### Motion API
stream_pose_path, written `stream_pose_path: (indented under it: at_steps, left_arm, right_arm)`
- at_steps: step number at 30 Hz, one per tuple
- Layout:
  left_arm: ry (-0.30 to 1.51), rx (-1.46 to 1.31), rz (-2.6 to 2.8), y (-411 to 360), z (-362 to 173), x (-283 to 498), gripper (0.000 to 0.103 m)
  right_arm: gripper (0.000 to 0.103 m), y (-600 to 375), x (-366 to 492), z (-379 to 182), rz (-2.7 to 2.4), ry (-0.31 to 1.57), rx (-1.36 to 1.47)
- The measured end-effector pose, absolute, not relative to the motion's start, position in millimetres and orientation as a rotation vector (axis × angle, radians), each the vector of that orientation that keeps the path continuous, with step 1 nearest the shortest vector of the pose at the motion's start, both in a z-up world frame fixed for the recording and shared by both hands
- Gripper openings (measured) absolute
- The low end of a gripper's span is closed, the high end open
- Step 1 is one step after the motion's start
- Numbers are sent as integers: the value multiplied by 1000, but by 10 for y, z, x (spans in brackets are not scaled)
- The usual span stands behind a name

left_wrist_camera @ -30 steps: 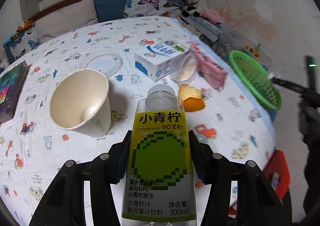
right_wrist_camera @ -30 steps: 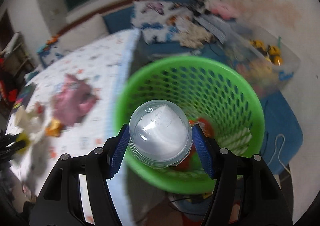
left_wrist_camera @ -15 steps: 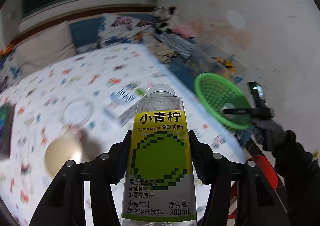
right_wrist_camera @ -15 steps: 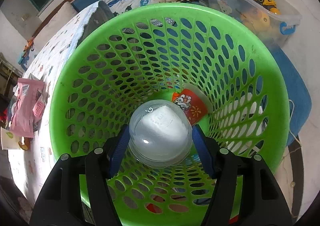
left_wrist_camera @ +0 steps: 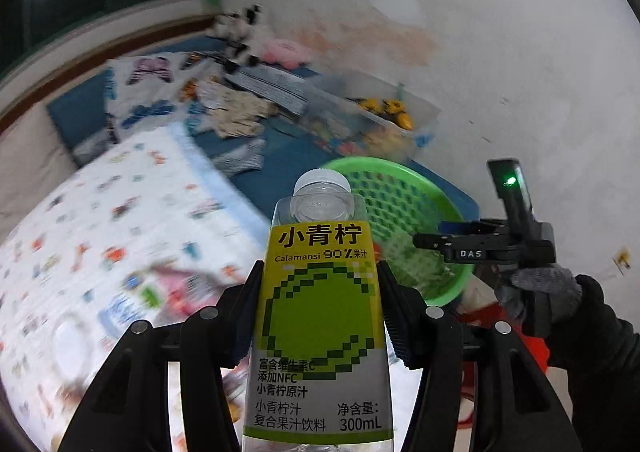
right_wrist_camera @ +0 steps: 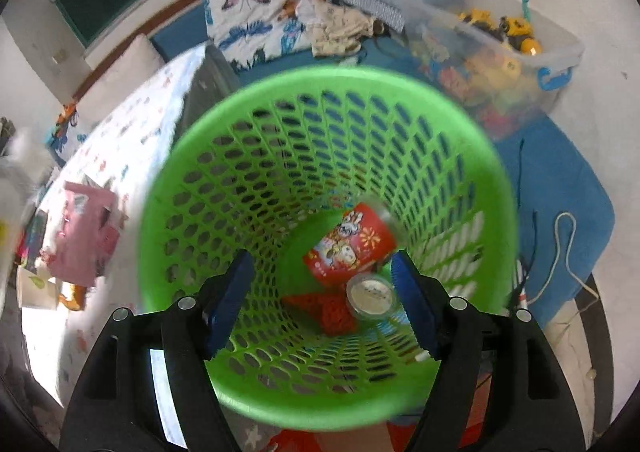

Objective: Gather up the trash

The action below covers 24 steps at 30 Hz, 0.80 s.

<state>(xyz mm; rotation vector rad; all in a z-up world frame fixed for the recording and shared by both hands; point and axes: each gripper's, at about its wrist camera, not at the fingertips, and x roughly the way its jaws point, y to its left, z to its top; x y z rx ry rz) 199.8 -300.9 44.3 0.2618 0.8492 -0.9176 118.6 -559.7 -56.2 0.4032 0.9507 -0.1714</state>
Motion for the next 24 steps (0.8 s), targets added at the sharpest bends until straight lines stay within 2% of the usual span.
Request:
stream_pose_path:
  at_steps: [10,24]
  left_arm:
    - [961,384,-997,-4100,164,2099,53]
    - [1202,406,-829,-4966,-609,2383,53]
  right_arm:
    - [74,-5793,666,-157,-224,809,449]
    - [74,-5728,335,-222,-229,776,478]
